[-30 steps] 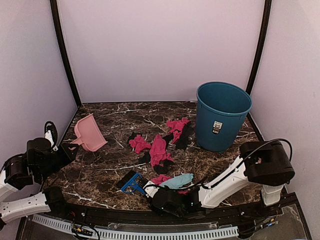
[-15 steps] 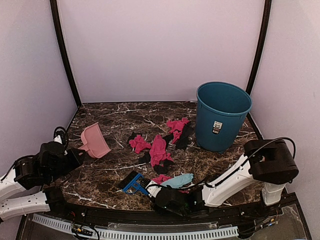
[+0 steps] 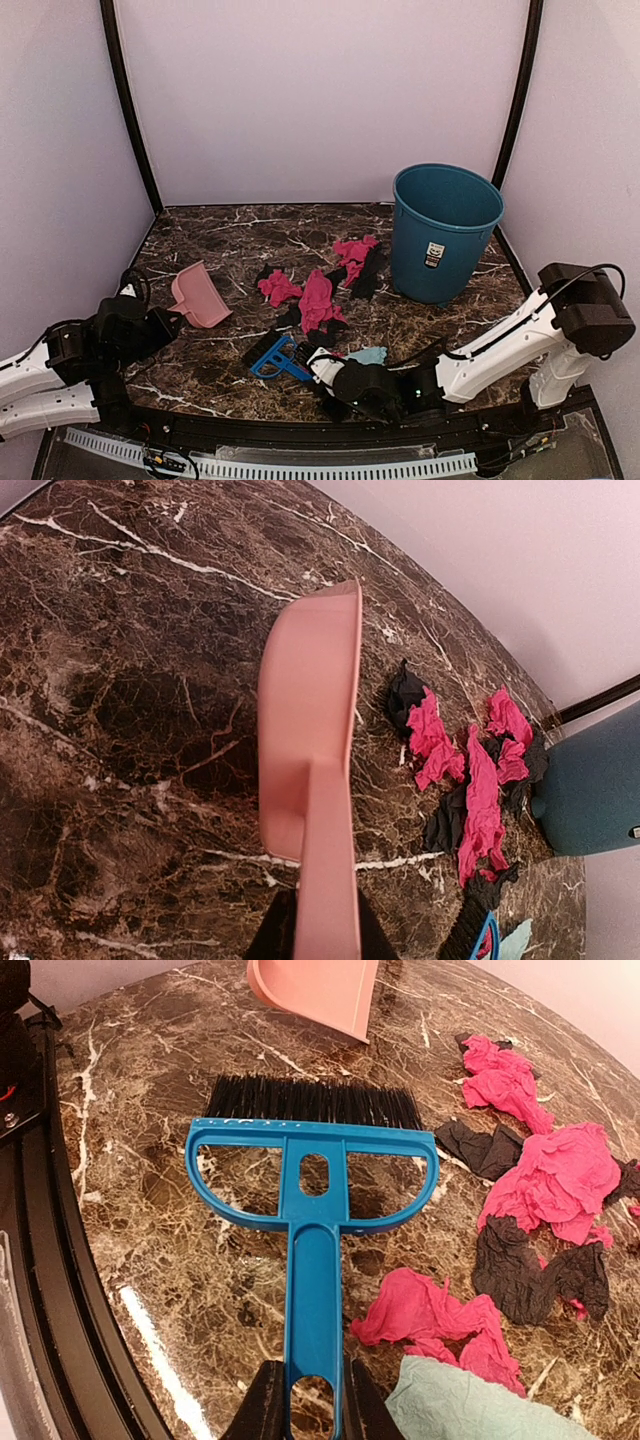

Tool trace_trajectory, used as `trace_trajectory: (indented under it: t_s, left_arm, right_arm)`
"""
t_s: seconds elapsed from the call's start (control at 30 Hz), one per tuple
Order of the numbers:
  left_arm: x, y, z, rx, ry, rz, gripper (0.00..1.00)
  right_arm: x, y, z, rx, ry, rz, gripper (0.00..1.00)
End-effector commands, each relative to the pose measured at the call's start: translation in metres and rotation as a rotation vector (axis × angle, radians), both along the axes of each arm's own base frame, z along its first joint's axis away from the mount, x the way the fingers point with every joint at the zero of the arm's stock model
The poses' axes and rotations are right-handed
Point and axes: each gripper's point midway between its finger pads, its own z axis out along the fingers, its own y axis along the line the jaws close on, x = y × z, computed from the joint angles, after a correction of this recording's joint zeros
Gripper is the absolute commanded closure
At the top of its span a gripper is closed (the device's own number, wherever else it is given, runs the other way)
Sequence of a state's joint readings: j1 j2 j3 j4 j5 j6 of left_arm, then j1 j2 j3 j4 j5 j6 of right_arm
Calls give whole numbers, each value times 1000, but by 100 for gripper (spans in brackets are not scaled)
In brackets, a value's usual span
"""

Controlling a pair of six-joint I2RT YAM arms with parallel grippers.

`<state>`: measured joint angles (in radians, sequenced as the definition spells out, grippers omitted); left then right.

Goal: Sweep away the paper scraps from the table
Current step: Pick up the broom from the center of the board, then place the dustpan at the center of the board.

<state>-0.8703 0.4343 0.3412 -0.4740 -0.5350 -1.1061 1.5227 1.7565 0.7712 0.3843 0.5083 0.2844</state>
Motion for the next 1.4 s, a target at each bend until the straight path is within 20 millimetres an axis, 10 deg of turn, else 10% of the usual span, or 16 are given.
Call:
trace_trajectory:
  t_s: [0.0, 0.9, 1.37]
  left_arm:
    - [3, -6, -8, -42, 13, 6, 96]
    - [37, -20, -37, -135, 211, -179, 94]
    - [27, -13, -66, -157, 287, -140, 59]
  right_arm:
    - [1, -9, 12, 27, -1, -4, 100]
    - [6, -55, 51, 113, -30, -44, 100]
    - [9, -64, 56, 145, -38, -67, 100]
